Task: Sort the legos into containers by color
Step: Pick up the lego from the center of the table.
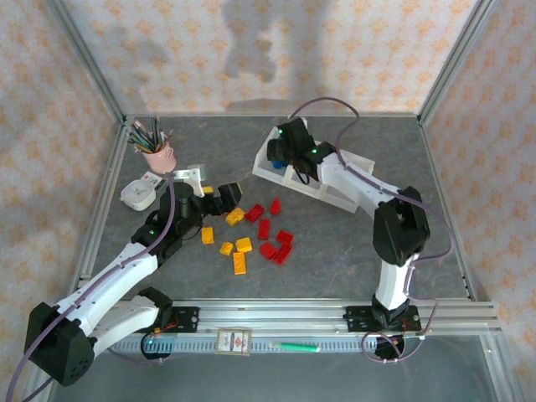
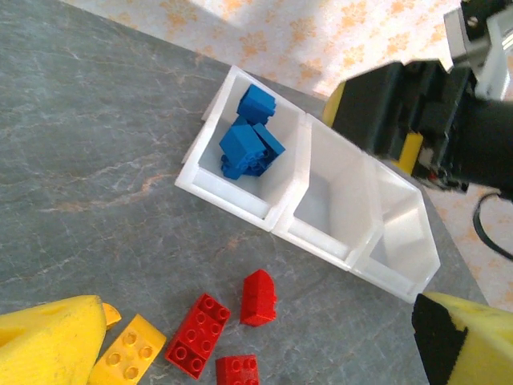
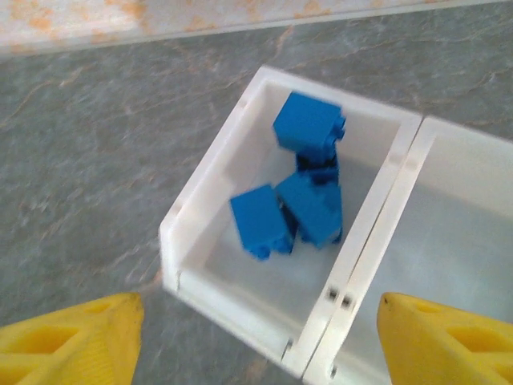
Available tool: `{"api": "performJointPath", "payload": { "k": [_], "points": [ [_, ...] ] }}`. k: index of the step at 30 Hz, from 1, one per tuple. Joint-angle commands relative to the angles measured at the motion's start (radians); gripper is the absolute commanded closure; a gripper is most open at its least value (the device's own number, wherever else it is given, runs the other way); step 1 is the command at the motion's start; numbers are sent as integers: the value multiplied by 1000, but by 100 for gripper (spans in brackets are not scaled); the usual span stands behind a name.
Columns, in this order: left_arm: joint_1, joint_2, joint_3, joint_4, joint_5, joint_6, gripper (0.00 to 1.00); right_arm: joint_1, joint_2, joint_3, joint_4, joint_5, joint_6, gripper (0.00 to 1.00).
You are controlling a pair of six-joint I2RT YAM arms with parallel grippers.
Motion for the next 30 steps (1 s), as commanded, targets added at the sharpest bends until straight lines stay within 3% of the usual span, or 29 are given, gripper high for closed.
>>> {"api": "performJointPath", "payload": {
  "k": [1,6,14,30],
  "points": [
    [6,-14,-3,-1,56,-31,1,35,-74,-123,42,3,21,23],
    [7,-41,-45,-18,64,-38,1,91,-130,-263,48,52,60,21],
    [3,-61,-119,18,84,-105,1,138,-107,-383,122,-2,161,23],
    [-58,-37,-154,97,56,-142,1,138,69,-331,175,-21,265,43]
  ]
}}
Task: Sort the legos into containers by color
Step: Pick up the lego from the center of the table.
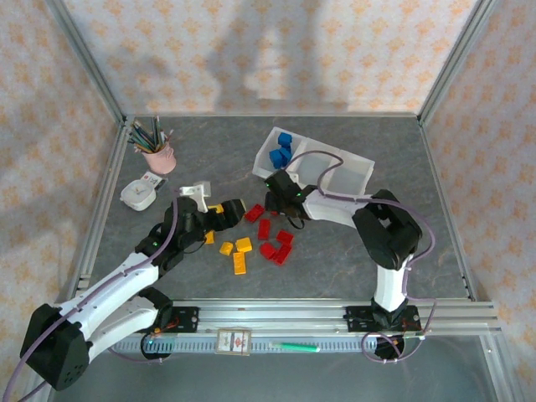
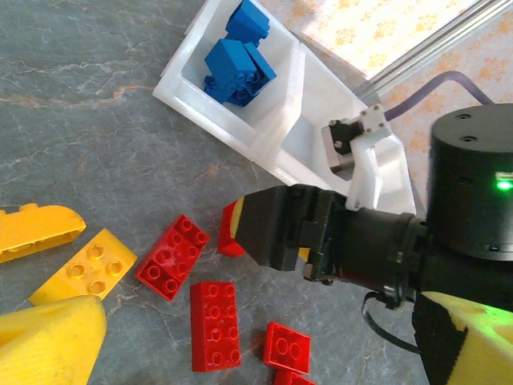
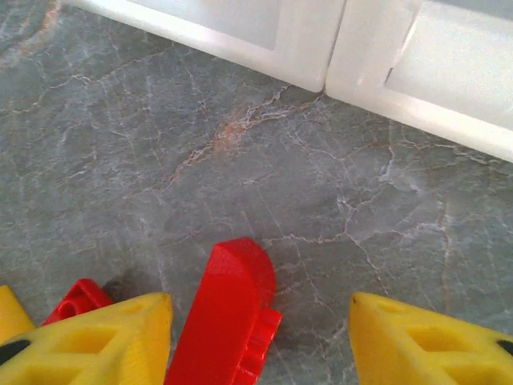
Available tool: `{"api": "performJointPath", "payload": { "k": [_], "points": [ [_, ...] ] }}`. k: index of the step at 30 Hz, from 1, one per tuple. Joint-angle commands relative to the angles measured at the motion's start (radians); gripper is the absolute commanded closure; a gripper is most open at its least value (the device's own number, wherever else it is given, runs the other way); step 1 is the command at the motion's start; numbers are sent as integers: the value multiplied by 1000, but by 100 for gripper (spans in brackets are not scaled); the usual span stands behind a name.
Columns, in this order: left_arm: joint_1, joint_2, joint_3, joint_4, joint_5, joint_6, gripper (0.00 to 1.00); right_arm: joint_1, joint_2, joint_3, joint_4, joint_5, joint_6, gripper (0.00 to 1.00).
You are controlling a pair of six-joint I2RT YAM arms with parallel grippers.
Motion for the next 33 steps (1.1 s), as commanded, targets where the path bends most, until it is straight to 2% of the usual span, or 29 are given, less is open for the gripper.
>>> {"api": "performJointPath", "payload": {
  "k": [1,10,18,24,33],
  "points": [
    [-13,10,-6,42,-12,-10,1,3,31,44,14,6,22,44],
    [-21,29,1,47,-17,-5,1,3,91,77,16,6,13,58],
    [-24,38,4,49,-19,-3,1,3,77,73,6,12,0,72],
    [-26,38,10,46,-19,-5,1,3,24,58,-11,30,-12,78],
    [-50,44,28,51,-20,-15,1,-9,-144,31,-63,87,-64,80]
  ]
}}
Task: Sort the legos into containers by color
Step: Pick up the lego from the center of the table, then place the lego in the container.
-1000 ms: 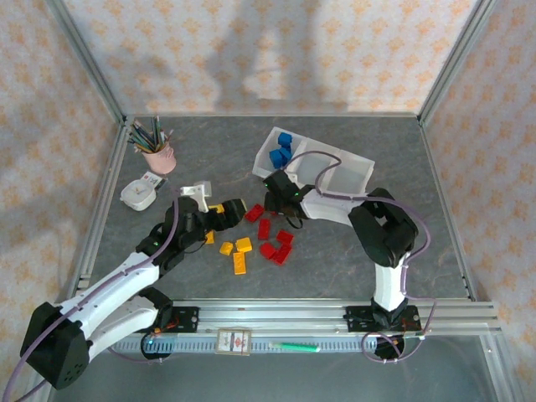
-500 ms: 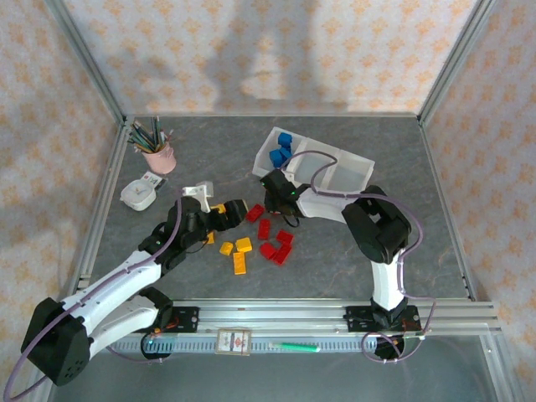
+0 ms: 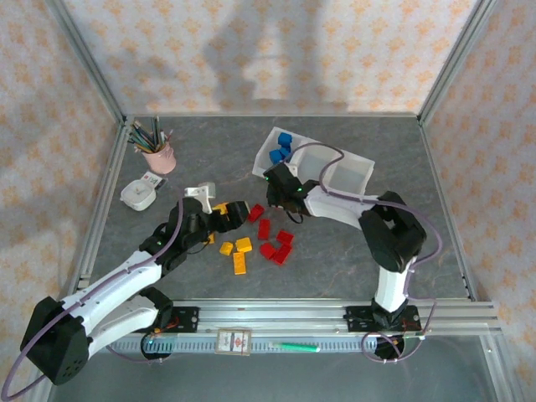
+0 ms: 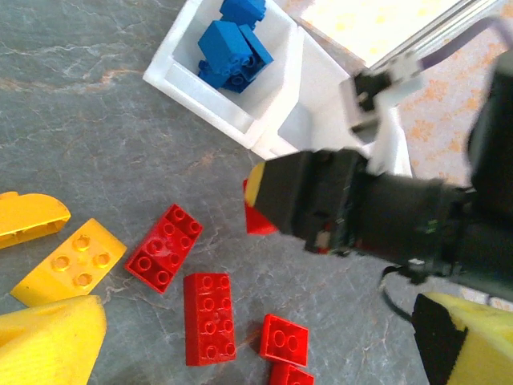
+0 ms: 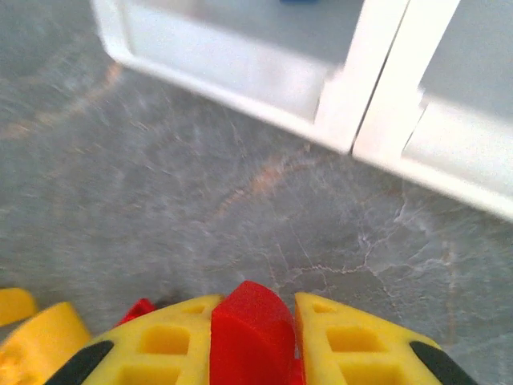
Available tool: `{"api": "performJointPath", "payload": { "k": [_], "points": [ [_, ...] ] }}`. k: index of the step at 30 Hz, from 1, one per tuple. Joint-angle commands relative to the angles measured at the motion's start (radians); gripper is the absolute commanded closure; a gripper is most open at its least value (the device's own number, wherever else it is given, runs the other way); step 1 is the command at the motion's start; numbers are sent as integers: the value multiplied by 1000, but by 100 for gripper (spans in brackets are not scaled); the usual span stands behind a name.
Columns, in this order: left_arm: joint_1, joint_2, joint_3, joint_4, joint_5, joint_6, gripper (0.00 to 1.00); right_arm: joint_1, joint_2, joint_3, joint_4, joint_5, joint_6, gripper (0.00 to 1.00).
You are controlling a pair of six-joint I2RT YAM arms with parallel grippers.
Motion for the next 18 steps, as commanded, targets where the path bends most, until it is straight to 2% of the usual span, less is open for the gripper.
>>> {"api": "performJointPath", "payload": {
  "k": [1,9,18],
  "points": [
    [-15,16,31,39,-12,-8,1,-16,-97,-17,-43,76,-45,80],
    [-64,93,76,77,-20,-9,1,-150,-142,-9,-41,91,-107,80],
    [-103,205,151,102,-23,0,1,-256,23,125,-14,103,-161,80]
  ]
}}
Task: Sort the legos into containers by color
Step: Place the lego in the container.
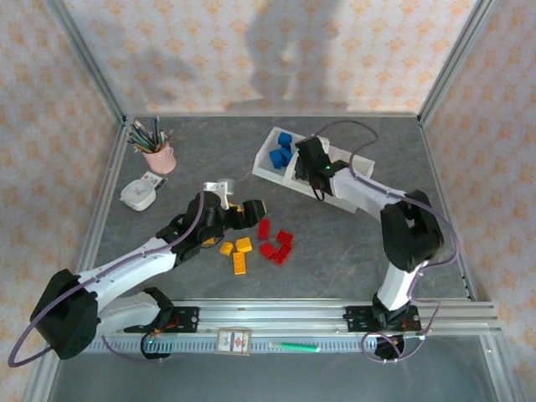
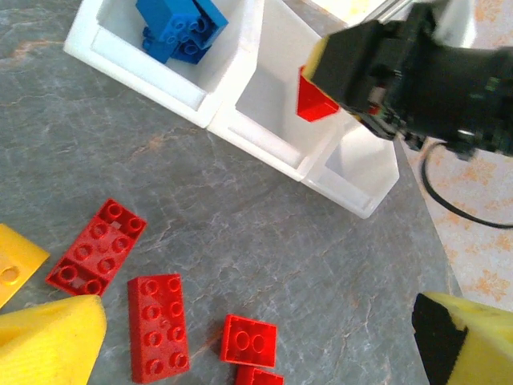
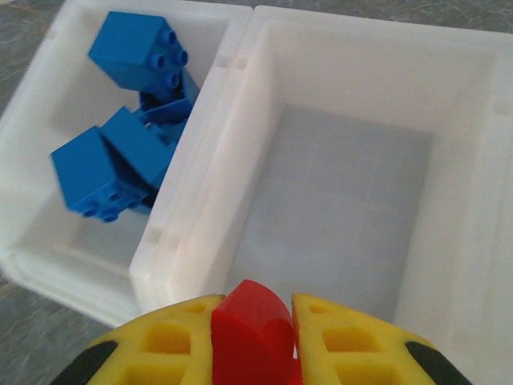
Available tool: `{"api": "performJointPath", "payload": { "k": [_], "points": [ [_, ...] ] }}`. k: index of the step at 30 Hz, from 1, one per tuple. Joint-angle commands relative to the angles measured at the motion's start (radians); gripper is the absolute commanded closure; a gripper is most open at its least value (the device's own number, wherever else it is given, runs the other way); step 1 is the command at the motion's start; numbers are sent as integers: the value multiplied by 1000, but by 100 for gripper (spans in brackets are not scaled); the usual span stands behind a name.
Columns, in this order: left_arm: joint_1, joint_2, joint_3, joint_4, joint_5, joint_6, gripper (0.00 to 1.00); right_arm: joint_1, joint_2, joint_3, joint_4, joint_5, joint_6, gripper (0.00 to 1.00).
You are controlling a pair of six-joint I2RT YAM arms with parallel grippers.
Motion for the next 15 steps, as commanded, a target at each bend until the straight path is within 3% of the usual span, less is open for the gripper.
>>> {"api": "performJointPath", "payload": {
  "k": [1,4,9,15],
  "points": [
    [-11,22,47,49,-19,3,1,-33,63,71,4,30,-39,79],
    [-11,33,59,46,-32,7,1,-59,117,130,-9,14,-48,74],
    [-11,39,64,56,-30,6,1,-67,129,167,-18,10,-58,57],
    [-11,30,72,43,-39,13,1,-57,52,110,-16,-32,-49,52]
  ]
}}
